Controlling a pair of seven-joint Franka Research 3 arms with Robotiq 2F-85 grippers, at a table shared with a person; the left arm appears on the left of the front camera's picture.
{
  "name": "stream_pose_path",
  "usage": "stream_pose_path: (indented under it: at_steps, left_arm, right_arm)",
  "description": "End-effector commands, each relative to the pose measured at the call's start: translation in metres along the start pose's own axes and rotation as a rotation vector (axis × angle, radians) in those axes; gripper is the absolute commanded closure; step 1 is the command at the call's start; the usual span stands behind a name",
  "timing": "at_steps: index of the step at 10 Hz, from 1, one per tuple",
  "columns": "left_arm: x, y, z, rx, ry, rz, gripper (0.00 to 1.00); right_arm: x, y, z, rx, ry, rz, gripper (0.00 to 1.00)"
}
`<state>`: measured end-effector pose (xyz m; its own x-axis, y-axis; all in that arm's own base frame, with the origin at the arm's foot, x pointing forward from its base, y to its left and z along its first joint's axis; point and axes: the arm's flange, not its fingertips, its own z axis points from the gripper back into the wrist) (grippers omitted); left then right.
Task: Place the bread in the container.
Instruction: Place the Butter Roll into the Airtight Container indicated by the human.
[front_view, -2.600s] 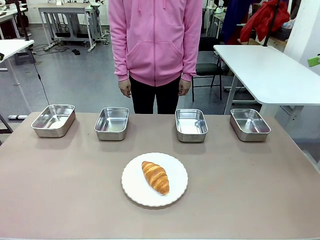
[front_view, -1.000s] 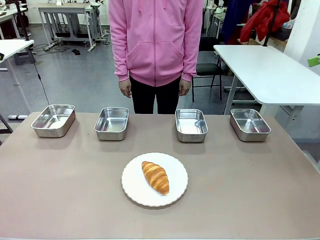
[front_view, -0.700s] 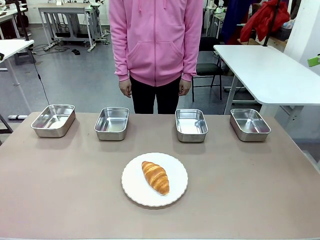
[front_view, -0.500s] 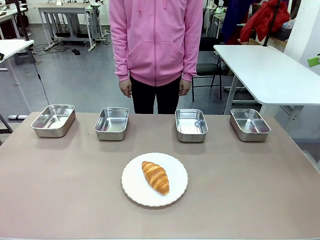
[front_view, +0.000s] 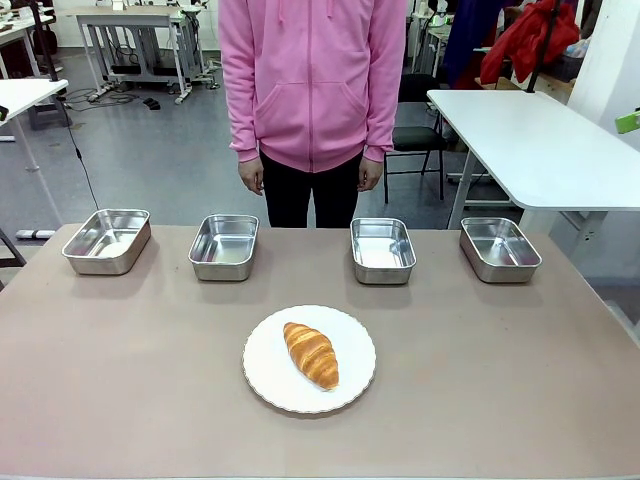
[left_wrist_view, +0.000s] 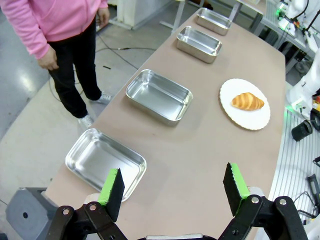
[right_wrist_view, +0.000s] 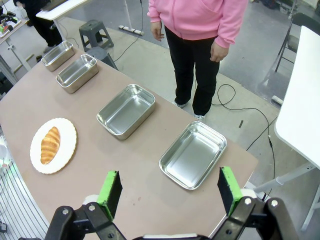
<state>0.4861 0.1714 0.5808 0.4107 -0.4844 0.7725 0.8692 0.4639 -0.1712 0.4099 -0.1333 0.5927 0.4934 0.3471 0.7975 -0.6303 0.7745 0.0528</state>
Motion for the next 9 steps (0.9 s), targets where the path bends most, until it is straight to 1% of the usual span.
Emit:
stream_pose_path:
  at_steps: [1,9]
  left_arm:
    - [-0.0005,-0.0008,0.0010,-0.003,-0.004,-0.013,0.00]
    - [-0.0005,-0.0008,0.0010,-0.003,-0.004,-0.013,0.00]
  right_arm:
    - [-0.0014,-0.0012,-0.0013,0.010,-0.024,0.017,0.00]
    - [-0.0014,-0.0012,-0.0013,0.010,-0.024,0.017,0.00]
